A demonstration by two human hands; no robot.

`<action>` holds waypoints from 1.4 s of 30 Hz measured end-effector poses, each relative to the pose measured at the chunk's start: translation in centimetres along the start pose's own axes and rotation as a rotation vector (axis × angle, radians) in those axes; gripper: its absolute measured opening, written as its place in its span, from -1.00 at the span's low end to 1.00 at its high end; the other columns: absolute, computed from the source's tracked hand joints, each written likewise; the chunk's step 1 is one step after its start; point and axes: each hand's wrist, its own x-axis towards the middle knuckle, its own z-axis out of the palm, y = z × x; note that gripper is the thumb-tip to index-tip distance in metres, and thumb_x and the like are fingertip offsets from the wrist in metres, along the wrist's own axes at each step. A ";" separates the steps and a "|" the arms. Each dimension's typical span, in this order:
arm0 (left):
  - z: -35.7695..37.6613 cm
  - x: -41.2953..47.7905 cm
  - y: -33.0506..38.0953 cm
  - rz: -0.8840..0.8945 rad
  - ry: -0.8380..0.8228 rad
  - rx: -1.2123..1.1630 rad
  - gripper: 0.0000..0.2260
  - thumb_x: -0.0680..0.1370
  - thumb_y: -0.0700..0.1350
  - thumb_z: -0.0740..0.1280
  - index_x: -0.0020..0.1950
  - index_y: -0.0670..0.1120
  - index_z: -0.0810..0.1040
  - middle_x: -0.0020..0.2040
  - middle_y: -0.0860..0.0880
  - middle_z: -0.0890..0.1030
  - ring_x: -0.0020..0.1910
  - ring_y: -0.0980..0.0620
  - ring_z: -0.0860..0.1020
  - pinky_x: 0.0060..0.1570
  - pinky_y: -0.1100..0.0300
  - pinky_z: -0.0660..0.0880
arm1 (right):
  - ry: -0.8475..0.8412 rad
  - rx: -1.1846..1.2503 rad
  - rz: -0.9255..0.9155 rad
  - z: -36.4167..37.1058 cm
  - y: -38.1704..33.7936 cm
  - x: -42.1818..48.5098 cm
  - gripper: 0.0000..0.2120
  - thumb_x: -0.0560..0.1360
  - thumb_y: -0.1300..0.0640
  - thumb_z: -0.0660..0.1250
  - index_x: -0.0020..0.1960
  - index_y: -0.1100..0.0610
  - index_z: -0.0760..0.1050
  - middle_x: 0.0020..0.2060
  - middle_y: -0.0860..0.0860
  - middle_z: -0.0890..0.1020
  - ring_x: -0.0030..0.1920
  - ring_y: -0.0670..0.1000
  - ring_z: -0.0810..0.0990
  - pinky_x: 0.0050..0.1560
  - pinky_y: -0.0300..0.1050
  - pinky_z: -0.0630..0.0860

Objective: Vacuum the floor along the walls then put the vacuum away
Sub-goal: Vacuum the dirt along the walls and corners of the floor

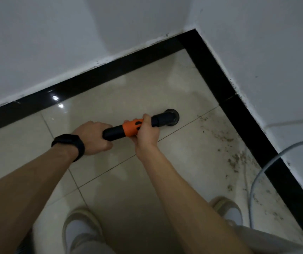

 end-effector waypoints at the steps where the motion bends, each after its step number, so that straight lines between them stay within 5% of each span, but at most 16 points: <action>1: 0.3 -0.7 -0.6 0.008 -0.003 0.017 -0.84 0.34 -0.07 0.46 -0.23 0.08 0.48 -0.33 0.05 0.57 -0.33 0.05 0.53 -0.37 0.20 0.36 | 0.003 0.004 0.011 -0.2 0.8 -0.5 -0.84 0.65 0.16 0.32 0.16 0.22 0.44 -0.19 0.16 0.61 -0.25 0.15 0.72 -0.25 0.04 0.68; 6: 1.8 -2.0 -1.1 0.071 -0.032 0.109 -0.83 0.38 -0.02 0.41 -0.24 0.13 0.41 -0.33 0.10 0.53 -0.34 0.11 0.50 -0.39 0.23 0.31 | 0.100 0.047 0.018 -2.1 2.5 -1.9 -0.77 0.64 0.17 0.33 0.23 0.24 0.44 -0.14 0.15 0.63 -0.18 0.15 0.72 -0.05 0.13 0.72; 19: 3.4 0.3 5.3 0.160 0.085 0.145 -0.82 0.39 0.00 0.36 -0.15 0.14 0.36 -0.33 0.07 0.49 -0.38 0.07 0.48 -0.43 0.24 0.28 | 0.182 0.117 -0.114 -4.3 -3.2 0.6 -0.93 0.61 0.21 0.31 -0.04 0.18 0.46 -0.51 -0.01 0.52 -0.54 -0.06 0.55 -0.36 -0.07 0.64; 25: 3.1 1.7 7.3 0.154 0.137 0.148 -0.84 0.40 0.01 0.34 -0.10 0.13 0.39 -0.32 0.06 0.50 -0.38 0.05 0.47 -0.42 0.22 0.29 | 0.161 0.094 -0.121 -4.4 -5.4 1.8 -0.94 0.61 0.21 0.32 -0.03 0.17 0.45 -0.33 0.10 0.52 -0.45 -0.02 0.56 -0.35 -0.06 0.65; 32: 3.0 2.8 8.8 0.172 0.151 0.156 -0.86 0.41 0.00 0.33 -0.09 0.12 0.40 -0.32 0.04 0.51 -0.38 0.04 0.48 -0.43 0.23 0.27 | 0.154 0.082 -0.123 -4.9 -7.0 2.5 -0.93 0.60 0.22 0.32 -0.05 0.17 0.44 -0.34 0.09 0.52 -0.36 0.04 0.55 -0.33 -0.06 0.66; 42: 3.0 5.2 11.2 0.160 0.052 0.008 -0.86 0.38 -0.08 0.37 -0.20 0.09 0.42 -0.31 0.03 0.54 -0.36 0.02 0.52 -0.40 0.23 0.32 | 0.212 -0.050 -0.161 -5.8 -9.4 4.2 -0.85 0.65 0.17 0.28 -0.08 0.18 0.46 -0.30 0.08 0.57 -0.49 -0.06 0.62 -0.31 -0.04 0.66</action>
